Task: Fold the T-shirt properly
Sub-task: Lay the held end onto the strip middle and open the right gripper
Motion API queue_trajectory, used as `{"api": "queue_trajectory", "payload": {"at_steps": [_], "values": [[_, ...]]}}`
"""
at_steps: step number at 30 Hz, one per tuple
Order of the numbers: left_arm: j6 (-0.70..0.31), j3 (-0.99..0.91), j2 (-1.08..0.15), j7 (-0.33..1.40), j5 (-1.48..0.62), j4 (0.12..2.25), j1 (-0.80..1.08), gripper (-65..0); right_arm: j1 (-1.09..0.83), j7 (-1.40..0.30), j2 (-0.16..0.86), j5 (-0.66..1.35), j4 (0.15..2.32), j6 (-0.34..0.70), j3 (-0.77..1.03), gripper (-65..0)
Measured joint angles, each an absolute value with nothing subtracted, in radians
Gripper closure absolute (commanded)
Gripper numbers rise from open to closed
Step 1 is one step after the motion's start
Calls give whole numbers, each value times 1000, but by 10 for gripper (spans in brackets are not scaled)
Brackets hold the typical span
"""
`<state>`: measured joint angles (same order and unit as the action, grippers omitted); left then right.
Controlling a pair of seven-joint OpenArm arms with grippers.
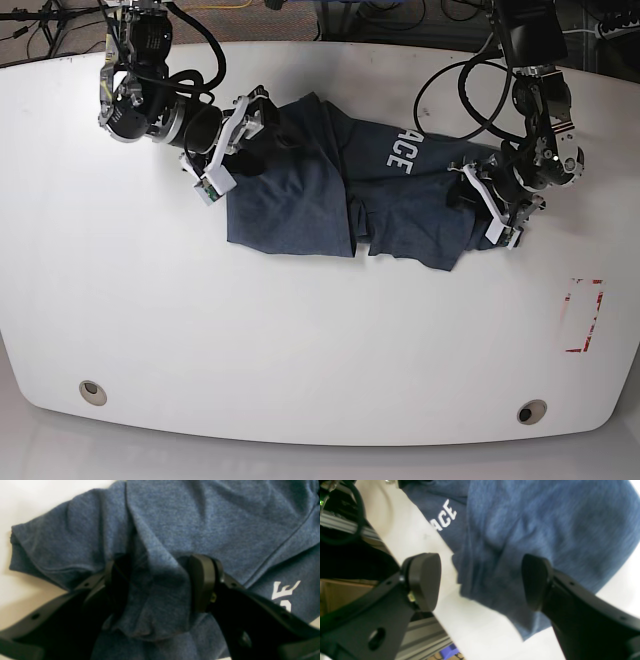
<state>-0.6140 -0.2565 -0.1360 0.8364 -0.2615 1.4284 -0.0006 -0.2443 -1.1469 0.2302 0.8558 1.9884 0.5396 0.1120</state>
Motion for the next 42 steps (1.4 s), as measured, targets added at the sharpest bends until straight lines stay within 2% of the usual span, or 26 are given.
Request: {"api": "queue_trajectory", "payload": {"at_steps": [4, 16, 23, 31, 33, 36, 37, 38, 42], "values": [[-614, -257, -136, 836, -262, 1428, -1, -336, -221, -1137, 220, 747, 1965, 538, 62, -468], [-614, -256, -136, 835, -262, 1428, 0, -336, -210, -1105, 88, 409, 1929, 543, -136, -468], [-618, -256, -136, 836, -262, 1428, 0, -336, -209, -1097, 26, 262, 1929, 543, -140, -468], [-618, -256, -136, 831, -262, 1428, 2, -336, -209, -999, 25, 131, 1911, 539, -166, -461], [-617, -256, -136, 832, -262, 1428, 2, -336, -209, -971, 24, 125, 1883, 539, -175, -431], [-617, -256, -136, 832, -262, 1428, 2, -336, -211, -962, 22, 110, 1847, 540, -179, -347], [-617, -256, -136, 831, -262, 1428, 2, -336, -213, -954, 22, 107, 1837, 539, -179, -287], [-618, -256, -136, 831, -262, 1428, 2, -336, -215, -949, 22, 108, 1832, 540, -179, -270], [-617, -256, -136, 831, -262, 1428, 2, -336, -214, -942, 23, 107, 1827, 539, -177, -111]]}}
